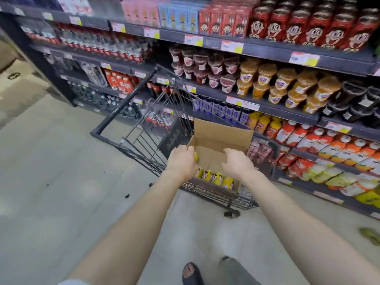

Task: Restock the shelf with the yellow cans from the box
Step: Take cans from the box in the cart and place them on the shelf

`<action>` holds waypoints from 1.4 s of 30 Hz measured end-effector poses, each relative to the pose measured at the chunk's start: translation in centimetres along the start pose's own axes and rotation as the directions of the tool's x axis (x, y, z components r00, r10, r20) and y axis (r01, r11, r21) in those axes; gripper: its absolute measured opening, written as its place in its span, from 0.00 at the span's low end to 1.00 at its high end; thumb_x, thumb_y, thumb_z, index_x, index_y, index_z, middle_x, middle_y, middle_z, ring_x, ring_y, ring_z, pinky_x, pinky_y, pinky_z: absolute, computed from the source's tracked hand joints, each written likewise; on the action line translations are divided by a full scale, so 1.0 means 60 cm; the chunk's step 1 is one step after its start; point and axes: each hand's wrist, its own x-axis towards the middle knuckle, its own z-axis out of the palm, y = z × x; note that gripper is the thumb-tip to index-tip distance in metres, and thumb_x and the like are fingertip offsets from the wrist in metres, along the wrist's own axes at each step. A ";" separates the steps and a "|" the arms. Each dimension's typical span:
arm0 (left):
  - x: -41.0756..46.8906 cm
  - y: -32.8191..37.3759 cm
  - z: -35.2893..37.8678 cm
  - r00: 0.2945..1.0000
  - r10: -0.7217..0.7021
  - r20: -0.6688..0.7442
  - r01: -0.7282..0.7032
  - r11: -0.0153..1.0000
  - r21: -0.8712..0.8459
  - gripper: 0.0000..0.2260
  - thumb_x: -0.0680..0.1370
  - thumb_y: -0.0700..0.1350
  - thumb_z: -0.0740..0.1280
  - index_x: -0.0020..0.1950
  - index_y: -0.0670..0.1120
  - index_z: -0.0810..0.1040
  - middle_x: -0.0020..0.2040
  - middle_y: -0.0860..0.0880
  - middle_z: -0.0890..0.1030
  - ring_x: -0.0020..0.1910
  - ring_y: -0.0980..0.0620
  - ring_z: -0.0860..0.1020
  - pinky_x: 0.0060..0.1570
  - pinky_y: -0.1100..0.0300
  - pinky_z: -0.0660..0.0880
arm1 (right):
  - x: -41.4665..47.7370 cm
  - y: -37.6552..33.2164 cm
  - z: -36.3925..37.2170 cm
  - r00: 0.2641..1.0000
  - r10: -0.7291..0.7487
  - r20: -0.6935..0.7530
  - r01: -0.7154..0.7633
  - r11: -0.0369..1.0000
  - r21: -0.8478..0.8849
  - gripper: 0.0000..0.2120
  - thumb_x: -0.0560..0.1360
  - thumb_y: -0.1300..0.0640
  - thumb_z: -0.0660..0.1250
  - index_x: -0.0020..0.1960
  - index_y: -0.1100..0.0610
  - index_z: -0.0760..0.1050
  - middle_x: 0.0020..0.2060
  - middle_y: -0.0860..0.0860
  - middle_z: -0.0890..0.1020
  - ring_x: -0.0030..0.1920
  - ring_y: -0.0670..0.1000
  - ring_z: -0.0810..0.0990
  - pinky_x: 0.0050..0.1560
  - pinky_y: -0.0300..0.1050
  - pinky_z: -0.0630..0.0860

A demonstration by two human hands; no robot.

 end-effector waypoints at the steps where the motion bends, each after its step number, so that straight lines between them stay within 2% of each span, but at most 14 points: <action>1: 0.018 -0.010 0.004 1.000 0.002 0.017 -0.002 1.000 -0.005 0.20 0.78 0.50 0.65 0.67 0.44 0.72 0.65 0.42 0.77 0.66 0.41 0.73 0.65 0.49 0.68 | 0.018 -0.003 0.007 1.000 0.009 0.003 -0.009 1.000 0.008 0.23 0.77 0.57 0.63 0.71 0.58 0.70 0.66 0.57 0.77 0.65 0.60 0.76 0.59 0.56 0.78; 4: 0.081 -0.033 0.022 0.997 -0.004 0.074 0.007 1.000 -0.031 0.20 0.79 0.48 0.64 0.69 0.43 0.71 0.67 0.41 0.76 0.68 0.40 0.72 0.68 0.49 0.67 | 0.076 -0.007 0.028 0.998 0.054 0.042 -0.055 0.997 0.045 0.15 0.75 0.57 0.63 0.61 0.57 0.75 0.57 0.56 0.82 0.57 0.60 0.80 0.49 0.50 0.78; 6: 0.127 -0.042 0.035 0.994 -0.003 0.113 0.008 0.999 -0.042 0.20 0.79 0.48 0.64 0.69 0.42 0.71 0.67 0.41 0.75 0.69 0.40 0.72 0.69 0.49 0.66 | 0.125 -0.006 0.045 0.992 0.091 0.092 -0.097 0.993 0.069 0.15 0.73 0.57 0.62 0.58 0.56 0.77 0.53 0.55 0.84 0.53 0.60 0.82 0.48 0.49 0.79; 10: 0.228 -0.054 0.068 0.986 0.001 0.165 0.008 0.999 -0.050 0.20 0.79 0.50 0.64 0.69 0.42 0.70 0.67 0.41 0.74 0.68 0.40 0.72 0.68 0.50 0.66 | 0.232 0.006 0.079 0.972 0.151 0.179 -0.171 0.980 0.102 0.16 0.74 0.58 0.62 0.60 0.59 0.78 0.55 0.58 0.83 0.55 0.61 0.82 0.52 0.50 0.80; 12: 0.275 -0.057 0.089 0.979 -0.003 0.204 0.012 0.999 -0.041 0.21 0.80 0.51 0.64 0.69 0.42 0.69 0.68 0.41 0.74 0.68 0.40 0.72 0.68 0.49 0.67 | 0.278 0.015 0.092 0.954 0.189 0.233 -0.217 0.971 0.100 0.16 0.76 0.58 0.63 0.62 0.60 0.77 0.56 0.59 0.83 0.56 0.61 0.82 0.51 0.49 0.78; 18: 0.381 -0.051 0.178 0.910 0.012 0.415 0.023 0.997 -0.078 0.21 0.80 0.52 0.65 0.70 0.44 0.69 0.68 0.41 0.74 0.68 0.38 0.73 0.67 0.48 0.68 | 0.371 0.067 0.154 0.863 0.328 0.384 -0.398 0.910 0.116 0.19 0.75 0.61 0.62 0.65 0.58 0.77 0.53 0.57 0.84 0.49 0.58 0.82 0.45 0.45 0.79; 22: 0.416 -0.035 0.257 0.854 0.035 0.520 0.029 0.993 -0.114 0.22 0.81 0.54 0.64 0.71 0.44 0.70 0.67 0.40 0.76 0.66 0.38 0.77 0.63 0.49 0.73 | 0.399 0.113 0.208 0.799 0.437 0.412 -0.534 0.831 0.155 0.14 0.78 0.58 0.65 0.63 0.59 0.77 0.55 0.58 0.83 0.47 0.57 0.80 0.46 0.41 0.77; 25: 0.435 -0.015 0.324 0.803 0.055 0.594 0.045 0.987 -0.152 0.23 0.81 0.56 0.64 0.73 0.48 0.70 0.66 0.41 0.78 0.65 0.37 0.78 0.62 0.48 0.77 | 0.413 0.157 0.265 0.743 0.513 0.430 -0.631 0.750 0.196 0.17 0.78 0.58 0.66 0.65 0.60 0.76 0.59 0.57 0.82 0.54 0.58 0.82 0.48 0.41 0.76; 28: 0.448 0.009 0.393 0.753 0.070 0.654 0.078 0.978 -0.195 0.24 0.81 0.58 0.64 0.74 0.49 0.69 0.68 0.43 0.77 0.66 0.38 0.78 0.64 0.44 0.76 | 0.422 0.195 0.323 0.658 0.582 0.479 -0.721 0.670 0.178 0.18 0.78 0.56 0.67 0.65 0.63 0.76 0.59 0.60 0.81 0.60 0.60 0.80 0.52 0.46 0.75; 30: 0.453 0.024 0.433 0.731 0.084 0.677 0.096 0.970 -0.224 0.25 0.81 0.58 0.65 0.75 0.50 0.69 0.70 0.44 0.76 0.67 0.40 0.77 0.65 0.45 0.75 | 0.425 0.210 0.355 0.612 0.621 0.490 -0.768 0.614 0.180 0.16 0.80 0.56 0.65 0.64 0.65 0.76 0.60 0.61 0.80 0.61 0.61 0.78 0.50 0.46 0.72; 33: 0.463 0.042 0.483 0.731 0.116 0.673 0.095 0.959 -0.269 0.24 0.79 0.57 0.68 0.73 0.51 0.71 0.69 0.46 0.76 0.67 0.42 0.77 0.62 0.50 0.76 | 0.431 0.227 0.395 0.604 0.654 0.456 -0.778 0.609 0.155 0.14 0.80 0.58 0.64 0.62 0.65 0.75 0.55 0.61 0.82 0.55 0.60 0.81 0.43 0.45 0.72; 35: 0.470 0.051 0.511 0.739 0.146 0.658 0.047 0.963 -0.266 0.24 0.78 0.59 0.68 0.73 0.53 0.72 0.70 0.47 0.75 0.68 0.43 0.74 0.63 0.51 0.74 | 0.434 0.235 0.422 0.613 0.656 0.441 -0.779 0.594 0.199 0.15 0.79 0.60 0.64 0.64 0.63 0.71 0.54 0.61 0.82 0.54 0.61 0.80 0.43 0.45 0.71; 38: 0.479 0.064 0.549 0.742 0.195 0.642 -0.101 0.978 -0.181 0.33 0.76 0.67 0.67 0.75 0.50 0.70 0.74 0.46 0.69 0.73 0.43 0.66 0.72 0.49 0.66 | 0.434 0.245 0.453 0.606 0.668 0.432 -0.790 0.567 0.233 0.22 0.77 0.57 0.69 0.68 0.60 0.68 0.61 0.61 0.76 0.60 0.62 0.77 0.51 0.49 0.73; 42: 0.486 0.075 0.586 0.714 0.191 0.673 -0.154 0.981 -0.115 0.41 0.73 0.74 0.65 0.76 0.46 0.70 0.75 0.45 0.64 0.74 0.43 0.60 0.75 0.50 0.61 | 0.436 0.257 0.478 0.549 0.696 0.463 -0.835 0.488 0.255 0.32 0.73 0.52 0.76 0.69 0.62 0.66 0.64 0.62 0.75 0.64 0.62 0.75 0.58 0.51 0.73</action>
